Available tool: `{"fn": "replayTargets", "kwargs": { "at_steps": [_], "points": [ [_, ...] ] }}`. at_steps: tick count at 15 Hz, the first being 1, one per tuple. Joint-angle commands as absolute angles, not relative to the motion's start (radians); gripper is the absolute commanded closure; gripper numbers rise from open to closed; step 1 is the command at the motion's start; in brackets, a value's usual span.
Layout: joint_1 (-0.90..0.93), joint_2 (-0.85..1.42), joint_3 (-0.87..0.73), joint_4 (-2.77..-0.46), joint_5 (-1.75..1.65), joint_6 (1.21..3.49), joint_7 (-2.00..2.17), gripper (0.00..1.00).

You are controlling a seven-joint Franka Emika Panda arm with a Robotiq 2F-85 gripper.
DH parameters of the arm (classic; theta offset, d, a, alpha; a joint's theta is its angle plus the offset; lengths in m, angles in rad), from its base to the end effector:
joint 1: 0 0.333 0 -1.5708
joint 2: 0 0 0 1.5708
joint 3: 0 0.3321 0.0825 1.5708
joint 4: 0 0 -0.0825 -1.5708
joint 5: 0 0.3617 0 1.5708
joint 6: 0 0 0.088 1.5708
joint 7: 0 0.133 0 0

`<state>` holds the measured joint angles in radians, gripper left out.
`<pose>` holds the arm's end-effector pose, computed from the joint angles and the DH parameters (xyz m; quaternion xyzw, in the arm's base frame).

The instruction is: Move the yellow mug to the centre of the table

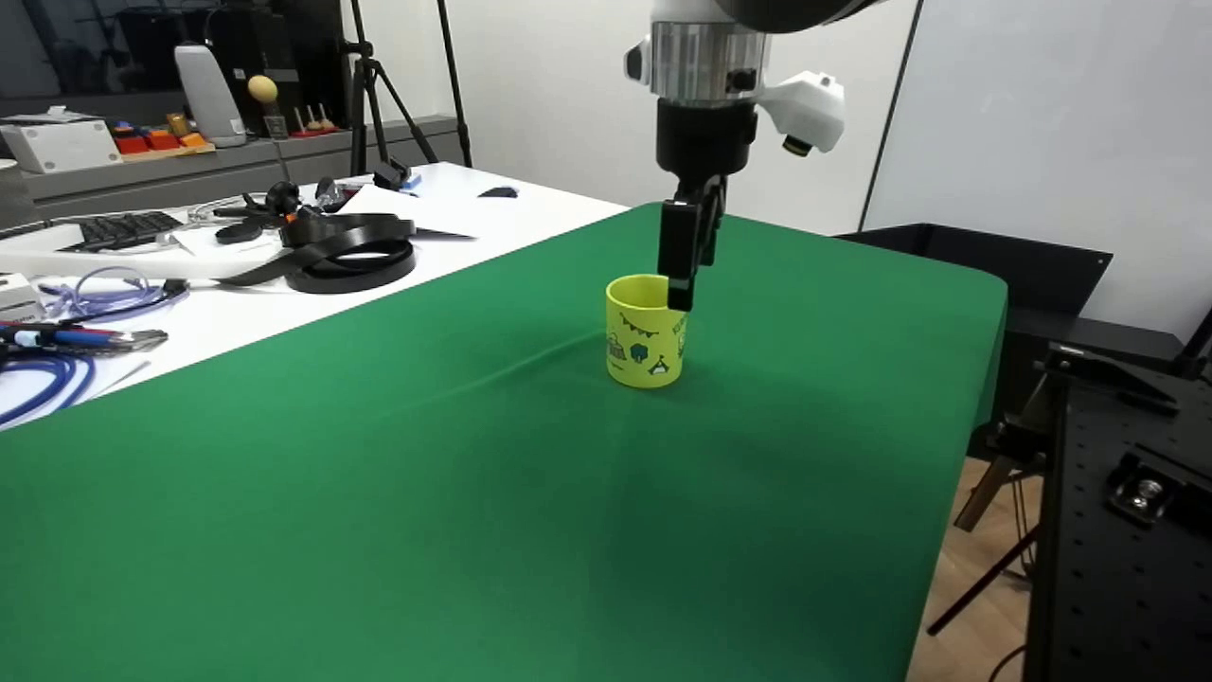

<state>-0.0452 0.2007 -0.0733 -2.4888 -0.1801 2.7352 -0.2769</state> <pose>0.4701 -0.0518 0.2238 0.9857 0.1611 0.0132 0.0482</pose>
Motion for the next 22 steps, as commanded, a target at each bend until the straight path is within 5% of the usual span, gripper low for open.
{"fn": "replayTargets", "kwargs": {
  "at_steps": [1, 8, 9, 10, 20, 22],
  "points": [
    [-0.042, 0.294, -0.043, -2.371, -0.178, 2.716, -0.27, 0.0],
    [-0.048, 0.374, -0.008, -2.292, -0.172, 2.702, -0.28, 0.0],
    [-0.052, 0.383, -0.003, -2.286, -0.163, 2.697, -0.285, 0.25],
    [-0.057, 0.39, 0.003, -2.28, -0.156, 2.692, -0.292, 0.26],
    [-0.083, 0.384, 0.035, -2.251, -0.088, 2.596, -0.336, 0.95],
    [-0.09, 0.382, 0.034, -2.246, -0.079, 2.581, -0.342, 1.0]
  ]
}}
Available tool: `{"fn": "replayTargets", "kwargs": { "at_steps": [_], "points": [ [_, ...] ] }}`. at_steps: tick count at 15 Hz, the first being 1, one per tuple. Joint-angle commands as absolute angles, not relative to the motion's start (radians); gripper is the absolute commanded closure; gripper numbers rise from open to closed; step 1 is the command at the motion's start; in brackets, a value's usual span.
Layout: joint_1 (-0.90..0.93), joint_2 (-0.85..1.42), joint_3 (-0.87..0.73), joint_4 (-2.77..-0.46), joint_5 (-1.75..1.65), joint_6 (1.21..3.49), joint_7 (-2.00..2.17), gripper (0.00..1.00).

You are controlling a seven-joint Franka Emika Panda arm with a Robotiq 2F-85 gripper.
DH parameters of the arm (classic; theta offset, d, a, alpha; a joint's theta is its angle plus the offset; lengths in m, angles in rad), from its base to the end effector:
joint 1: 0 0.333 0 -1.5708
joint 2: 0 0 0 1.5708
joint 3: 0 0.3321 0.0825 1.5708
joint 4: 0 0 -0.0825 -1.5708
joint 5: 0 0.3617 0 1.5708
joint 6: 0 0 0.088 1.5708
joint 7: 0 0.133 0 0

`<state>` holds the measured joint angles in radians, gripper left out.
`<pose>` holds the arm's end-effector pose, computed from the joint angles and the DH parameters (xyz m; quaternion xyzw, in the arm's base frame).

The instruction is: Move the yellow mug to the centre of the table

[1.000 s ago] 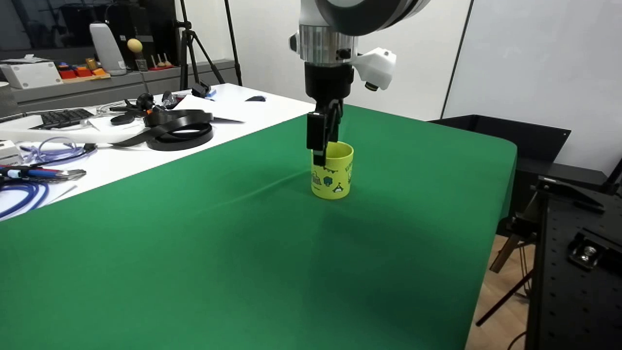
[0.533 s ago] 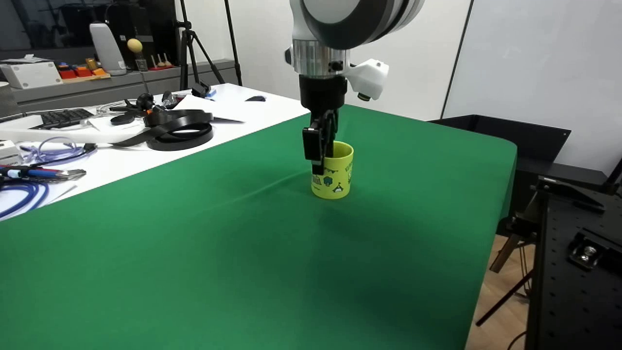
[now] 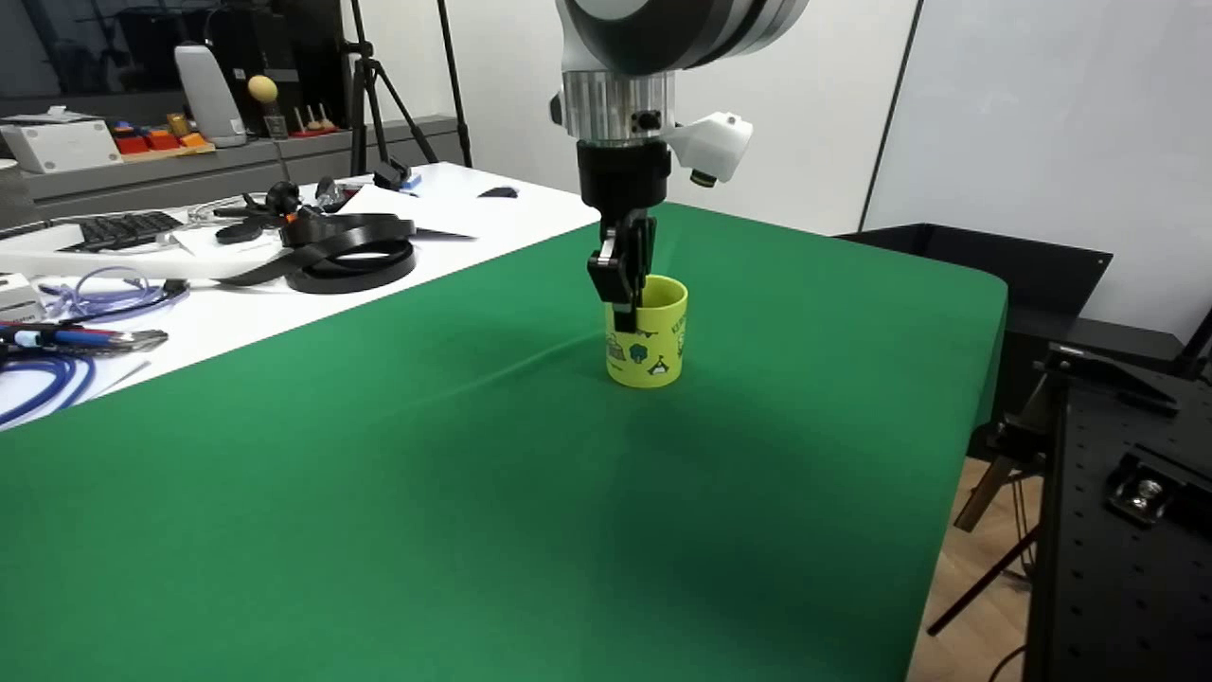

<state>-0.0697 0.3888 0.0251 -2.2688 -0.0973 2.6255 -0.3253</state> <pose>0.5268 -0.0221 0.1916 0.9832 0.1811 -0.0189 0.0153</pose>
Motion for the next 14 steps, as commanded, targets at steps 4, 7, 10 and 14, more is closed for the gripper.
{"fn": "replayTargets", "kwargs": {
  "at_steps": [4, 7, 10, 14],
  "points": [
    [-0.114, 0.365, 0.057, -2.237, -0.03, 2.533, -0.384, 0.98],
    [-0.124, 0.346, 0.086, -2.233, 0.018, 2.501, -0.428, 0.98],
    [-0.111, 0.332, 0.105, -2.231, 0.04, 2.486, -0.447, 0.98],
    [-0.059, 0.337, 0.086, -2.244, -0.023, 2.545, -0.385, 0.98]
  ]
}}
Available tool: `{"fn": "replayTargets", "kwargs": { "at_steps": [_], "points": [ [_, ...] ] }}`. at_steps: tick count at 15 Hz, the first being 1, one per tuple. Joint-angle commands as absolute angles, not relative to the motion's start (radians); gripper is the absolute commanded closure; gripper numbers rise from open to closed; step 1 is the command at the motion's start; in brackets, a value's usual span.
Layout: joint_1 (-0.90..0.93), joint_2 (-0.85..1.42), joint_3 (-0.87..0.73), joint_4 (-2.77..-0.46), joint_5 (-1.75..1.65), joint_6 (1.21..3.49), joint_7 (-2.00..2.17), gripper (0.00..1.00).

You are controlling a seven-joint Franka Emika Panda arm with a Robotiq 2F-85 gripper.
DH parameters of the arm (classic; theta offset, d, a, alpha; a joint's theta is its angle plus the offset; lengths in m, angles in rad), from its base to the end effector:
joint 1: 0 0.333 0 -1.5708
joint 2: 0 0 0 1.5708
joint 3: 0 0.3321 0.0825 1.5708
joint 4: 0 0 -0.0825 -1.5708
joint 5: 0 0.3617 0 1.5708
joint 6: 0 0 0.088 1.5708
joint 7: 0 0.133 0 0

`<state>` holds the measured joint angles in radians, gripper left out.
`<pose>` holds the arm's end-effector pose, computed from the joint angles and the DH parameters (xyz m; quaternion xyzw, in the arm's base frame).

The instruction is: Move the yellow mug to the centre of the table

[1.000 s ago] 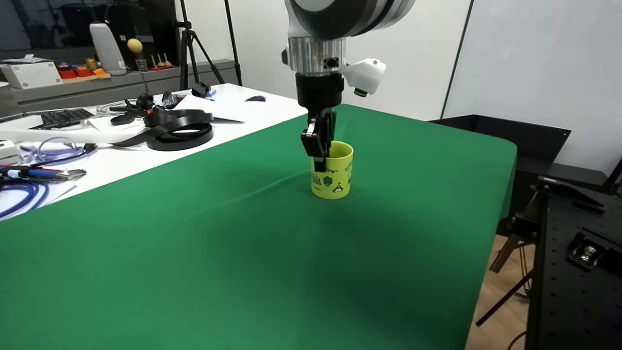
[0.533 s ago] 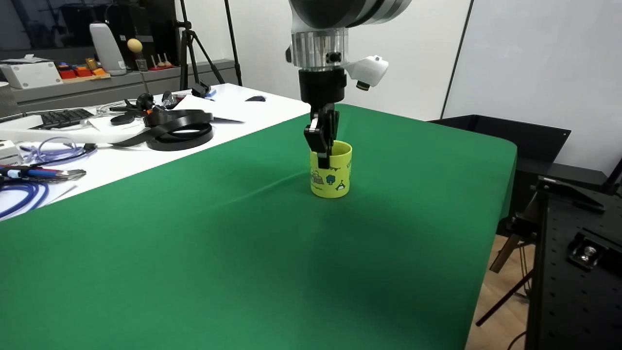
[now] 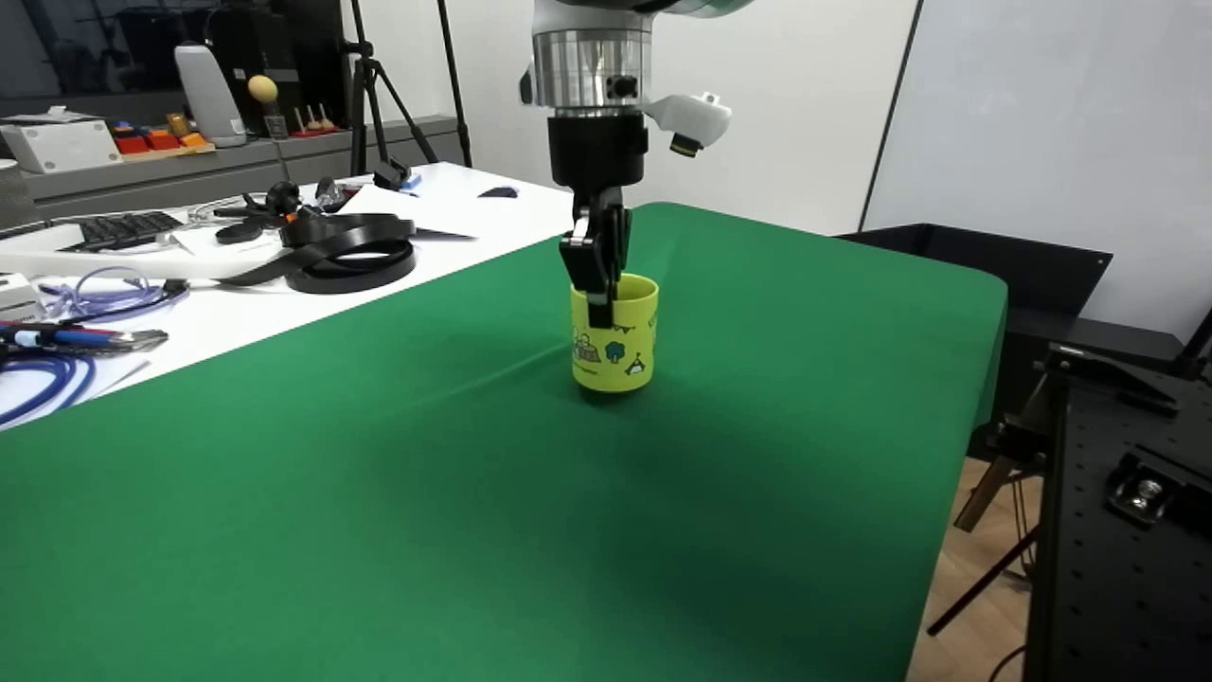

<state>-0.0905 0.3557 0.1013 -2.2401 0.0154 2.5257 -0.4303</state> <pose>0.5299 0.0067 0.2114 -0.9769 -0.2098 0.0289 0.0286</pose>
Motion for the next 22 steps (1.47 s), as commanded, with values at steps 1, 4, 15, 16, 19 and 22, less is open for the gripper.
{"fn": "replayTargets", "kwargs": {
  "at_steps": [1, 4, 15, 16, 19, 22],
  "points": [
    [-0.047, 0.342, 0.083, -2.25, -0.033, 2.566, -0.371, 0.98],
    [-0.03, 0.351, 0.09, -2.258, -0.032, 2.594, -0.36, 0.98],
    [-0.02, 0.311, 0.079, -2.27, -0.042, 2.569, -0.336, 0.28],
    [-0.018, 0.299, 0.074, -2.268, -0.043, 2.534, -0.327, 0.22],
    [-0.031, 0.249, 0.081, -2.269, -0.014, 2.419, -0.354, 0.02],
    [-0.024, 0.206, 0.066, -2.262, -0.028, 2.325, -0.334, 0.0]
  ]
}}
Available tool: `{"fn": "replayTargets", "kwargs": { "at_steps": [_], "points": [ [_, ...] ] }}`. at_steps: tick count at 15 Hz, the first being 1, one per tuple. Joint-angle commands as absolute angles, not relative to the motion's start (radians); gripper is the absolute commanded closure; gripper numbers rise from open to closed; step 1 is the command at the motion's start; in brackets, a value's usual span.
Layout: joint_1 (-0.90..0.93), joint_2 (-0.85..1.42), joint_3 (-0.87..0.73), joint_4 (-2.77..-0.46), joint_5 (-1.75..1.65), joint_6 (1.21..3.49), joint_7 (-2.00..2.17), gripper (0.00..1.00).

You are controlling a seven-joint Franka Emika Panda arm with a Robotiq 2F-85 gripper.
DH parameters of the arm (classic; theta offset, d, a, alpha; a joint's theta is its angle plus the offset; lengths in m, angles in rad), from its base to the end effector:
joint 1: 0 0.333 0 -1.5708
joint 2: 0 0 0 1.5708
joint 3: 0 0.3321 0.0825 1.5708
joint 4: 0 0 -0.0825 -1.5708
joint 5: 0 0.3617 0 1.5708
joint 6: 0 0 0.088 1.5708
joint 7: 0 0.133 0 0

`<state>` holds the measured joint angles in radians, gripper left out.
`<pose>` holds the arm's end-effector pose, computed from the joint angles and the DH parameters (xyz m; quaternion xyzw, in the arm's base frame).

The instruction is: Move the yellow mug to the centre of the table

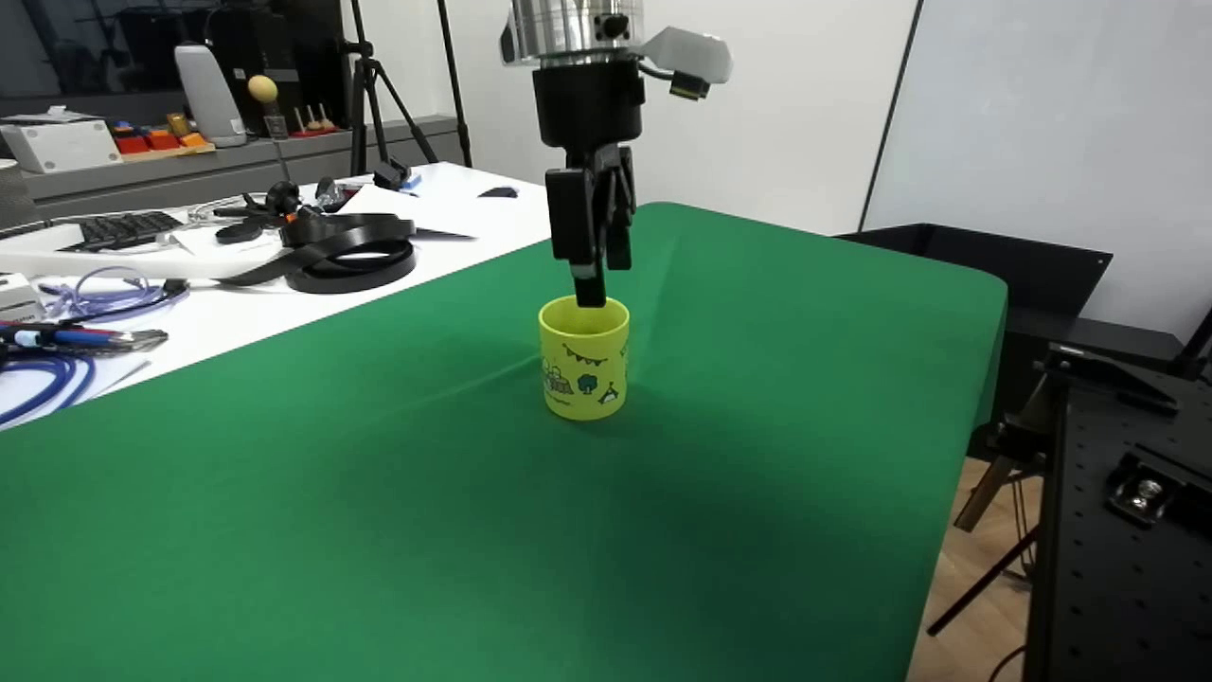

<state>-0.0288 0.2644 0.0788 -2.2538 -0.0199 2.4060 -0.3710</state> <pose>0.5165 0.0258 0.2449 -0.9749 -0.2154 0.0542 0.0129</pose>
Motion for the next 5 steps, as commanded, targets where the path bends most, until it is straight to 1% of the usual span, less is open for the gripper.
{"fn": "replayTargets", "kwargs": {
  "at_steps": [1, 5],
  "points": [
    [-0.018, 0.197, 0.058, -2.258, -0.043, 2.291, -0.313, 0.0],
    [-0.018, 0.175, 0.037, -2.251, -0.06, 2.192, -0.27, 0.0]
  ]
}}
